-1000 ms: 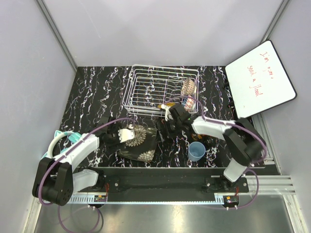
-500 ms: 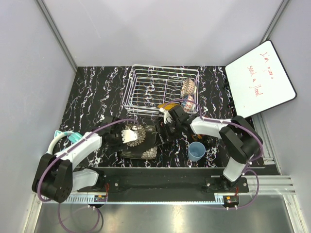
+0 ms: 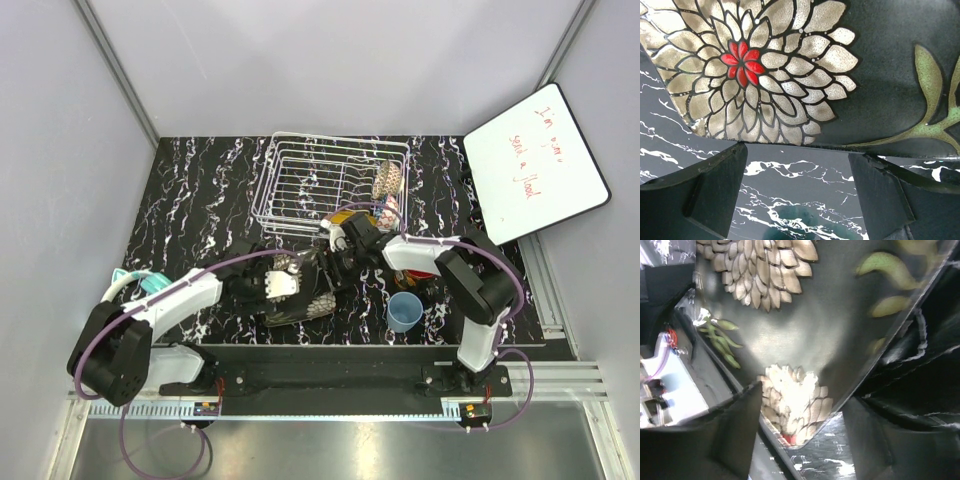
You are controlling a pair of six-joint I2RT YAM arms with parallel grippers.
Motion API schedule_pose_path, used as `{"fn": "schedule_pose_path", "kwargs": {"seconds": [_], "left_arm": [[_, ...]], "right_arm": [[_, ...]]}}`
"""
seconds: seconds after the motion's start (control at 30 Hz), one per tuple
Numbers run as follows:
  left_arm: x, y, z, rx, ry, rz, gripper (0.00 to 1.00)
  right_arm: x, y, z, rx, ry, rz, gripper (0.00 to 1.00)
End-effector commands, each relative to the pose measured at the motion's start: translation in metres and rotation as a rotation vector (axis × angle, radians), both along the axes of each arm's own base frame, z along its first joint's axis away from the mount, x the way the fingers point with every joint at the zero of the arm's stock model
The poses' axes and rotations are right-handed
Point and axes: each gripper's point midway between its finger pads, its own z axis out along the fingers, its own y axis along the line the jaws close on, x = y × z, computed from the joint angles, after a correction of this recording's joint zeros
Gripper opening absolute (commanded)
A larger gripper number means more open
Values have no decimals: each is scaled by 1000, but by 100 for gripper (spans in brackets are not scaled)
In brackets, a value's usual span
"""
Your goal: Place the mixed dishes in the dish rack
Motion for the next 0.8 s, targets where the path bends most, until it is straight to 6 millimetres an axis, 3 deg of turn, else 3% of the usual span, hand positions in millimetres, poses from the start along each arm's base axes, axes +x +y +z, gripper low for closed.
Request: {"fn": "schedule_pose_path", "kwargs": {"seconds": [0.0,0.03,0.13,0.23,0.33,0.43,0.47,0.5,0.53,0.57,0.6,0.63,0.67,0.73,0.77], "left_arm": [[-2,-11,-7,-28,24,-20,87],[-1,-13,-5,-35,20,-16,87],[0,-19,-3,-44,21,-29,87],[1,-21,-3,-42,24,-35,87],[5,-19,1,-33,4,-14,87],[31,-4,31,-37,-88,89,87],[51,-3,61,-86,-156,132,87],[54,1,74,-125,-143,170,86],[67,21,91,-152,-161,260,86],[87,25,131,-207,-231,302,86],[91,28,147,-269,-228,335,86],[93,49,159,-288,-226,412,86],[101,51,186,-336,-267,424,86],[101,67,198,-354,-271,486,86],[102,68,199,-371,-268,492,86]], "right_arm": [[-3,11,-10,28,27,58,49],[-2,11,-9,29,23,58,41],[-3,10,-6,32,12,56,30],[-3,9,-4,36,5,57,3],[-4,7,2,45,-14,62,0],[0,2,12,33,-82,51,0],[4,0,23,38,-124,43,0],[10,-3,26,16,-175,35,0],[12,-8,31,-3,-196,33,0],[17,-7,50,14,-257,37,0],[23,-11,56,-5,-298,18,0],[25,-14,63,-17,-320,14,0],[36,-16,83,-19,-400,-6,0],[42,-24,101,-48,-458,-21,0],[56,-25,125,-55,-549,-41,0]]}}
